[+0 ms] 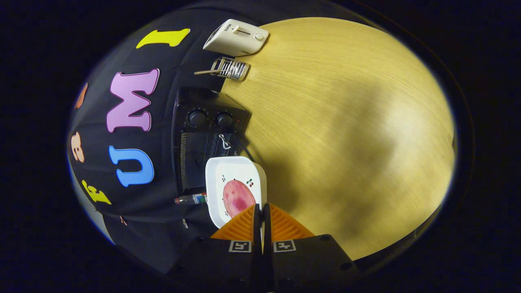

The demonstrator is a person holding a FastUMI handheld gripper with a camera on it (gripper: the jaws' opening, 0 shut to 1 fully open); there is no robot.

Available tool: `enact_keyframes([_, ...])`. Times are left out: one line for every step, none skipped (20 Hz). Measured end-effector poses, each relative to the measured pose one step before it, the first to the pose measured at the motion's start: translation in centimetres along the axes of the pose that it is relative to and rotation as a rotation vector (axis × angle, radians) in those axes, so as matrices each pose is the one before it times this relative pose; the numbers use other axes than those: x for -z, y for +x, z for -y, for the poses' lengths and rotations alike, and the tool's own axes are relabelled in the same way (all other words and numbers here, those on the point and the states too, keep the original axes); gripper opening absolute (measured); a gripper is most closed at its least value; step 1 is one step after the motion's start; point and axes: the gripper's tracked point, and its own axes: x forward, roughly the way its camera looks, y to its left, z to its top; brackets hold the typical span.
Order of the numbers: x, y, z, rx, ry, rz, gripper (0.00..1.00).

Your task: Open the toaster oven, put the food inside, and close the toaster oven door.

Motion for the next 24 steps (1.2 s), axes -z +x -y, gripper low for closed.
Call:
enact_keyframes([0.792,1.021,-1.038,-0.00669,0.02862,0.02226,0.05])
enact_keyframes([0.720,1.130,-0.948,-0.00502,0.02999,0.02394,0.05])
enact_keyframes([0.669,1.124,-0.853,-0.00129,0.02588,0.02478,0.05])
enact_keyframes([0.350,1.179,-0.771,-0.00352,0.02826,0.03821,0.05])
enact_keyframes([0.379,1.062,-0.854,-0.00437,0.02695,0.03026,0.05])
enact_keyframes([0.290,1.338,-1.026,-0.00891,0.03454,0.04119,0.05])
enact_keyframes([0.428,1.168,-0.733,-0.00052,0.02762,0.03156,0.05])
enact_keyframes([0.359,1.209,-0.667,-0.00057,0.02743,0.02948,0.05])
enact_keyframes([0.407,1.130,-0.602,0.00539,0.02470,0.02636,0.05])
enact_keyframes([0.315,1.113,-0.611,0.00279,0.02336,0.02713,0.05])
enact_keyframes([0.463,0.924,-0.691,-0.00014,0.02694,0.02675,0.05])
enact_keyframes([0.079,1.082,-0.569,-0.00533,0.02801,0.02906,0.05])
enact_keyframes([0.202,0.968,-0.593,-0.00929,0.02632,0.02979,0.05])
enact_keyframes([0.329,1.231,-0.592,-0.01168,0.02523,0.01628,0.05])
enact_keyframes([0.638,1.122,-0.378,-0.00354,0.01418,0.00136,0.05])
enact_keyframes([0.523,0.965,-0.287,-0.00284,0.00734,0.00376,0.05])
enact_keyframes([0.287,0.854,-0.259,0.00259,-0.00289,0.00826,0.05])
enact_keyframes([0.196,0.757,-0.243,0.00374,-0.00486,0.01546,0.05])
enact_keyframes([-0.193,0.531,-0.211,0.00422,-0.00183,0.01729,0.05])
enact_keyframes([-0.078,0.478,-0.285,0.00168,0.00711,0.01627,0.05])
enact_keyframes([0.131,0.206,-0.198,-0.00180,0.00624,0.00901,0.05])
enact_keyframes([0.000,0.345,-0.216,-0.00323,0.00741,0.00340,0.05])
enact_keyframes([0.157,0.166,-0.064,0.00105,0.00595,-0.00405,0.05])
enact_keyframes([0.100,0.192,-0.044,-0.00117,0.00047,0.00183,0.05])
